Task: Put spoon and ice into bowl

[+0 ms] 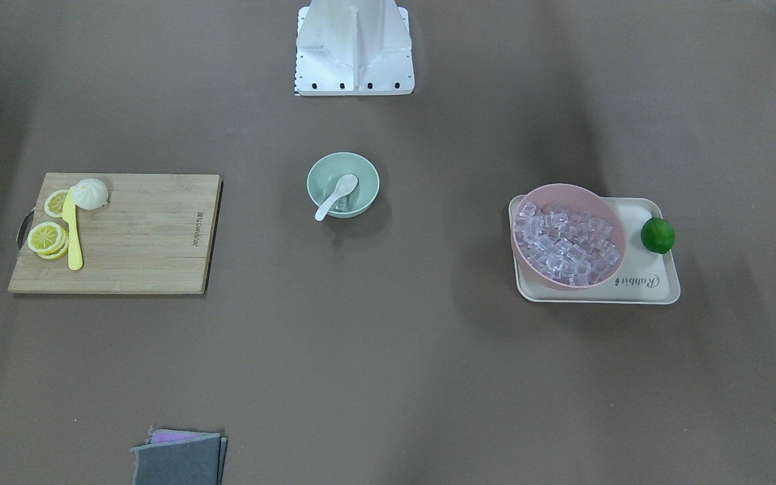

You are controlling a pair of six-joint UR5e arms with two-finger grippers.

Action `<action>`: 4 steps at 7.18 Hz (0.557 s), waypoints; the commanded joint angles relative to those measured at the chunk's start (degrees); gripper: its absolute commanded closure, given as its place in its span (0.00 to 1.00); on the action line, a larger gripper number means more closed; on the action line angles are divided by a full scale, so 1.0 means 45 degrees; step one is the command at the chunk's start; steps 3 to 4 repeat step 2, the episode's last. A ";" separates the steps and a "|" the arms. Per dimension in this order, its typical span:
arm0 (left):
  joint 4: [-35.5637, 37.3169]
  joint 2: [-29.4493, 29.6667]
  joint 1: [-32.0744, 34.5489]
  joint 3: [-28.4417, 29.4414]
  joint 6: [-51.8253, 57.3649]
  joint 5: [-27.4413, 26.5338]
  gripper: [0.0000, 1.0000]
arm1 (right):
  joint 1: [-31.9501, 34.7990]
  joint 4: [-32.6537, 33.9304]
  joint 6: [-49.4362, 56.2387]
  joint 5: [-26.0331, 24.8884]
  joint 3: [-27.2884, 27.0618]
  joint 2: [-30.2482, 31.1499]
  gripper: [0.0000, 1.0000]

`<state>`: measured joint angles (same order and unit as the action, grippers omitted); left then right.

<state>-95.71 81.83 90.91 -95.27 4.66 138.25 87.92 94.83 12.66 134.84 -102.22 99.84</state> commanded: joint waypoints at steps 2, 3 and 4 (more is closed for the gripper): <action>0.0000 0.0000 -0.0007 0.0000 0.0000 0.0000 0.02 | -0.0007 0.0000 0.0000 0.0035 0.0000 0.0000 0.00; 0.0000 0.0000 -0.0007 0.0000 0.0000 0.0000 0.02 | -0.0007 0.0000 0.0000 0.0035 0.0000 0.0000 0.00; 0.0000 0.0000 -0.0007 0.0000 0.0000 0.0000 0.02 | -0.0007 0.0000 0.0000 0.0035 0.0000 0.0000 0.00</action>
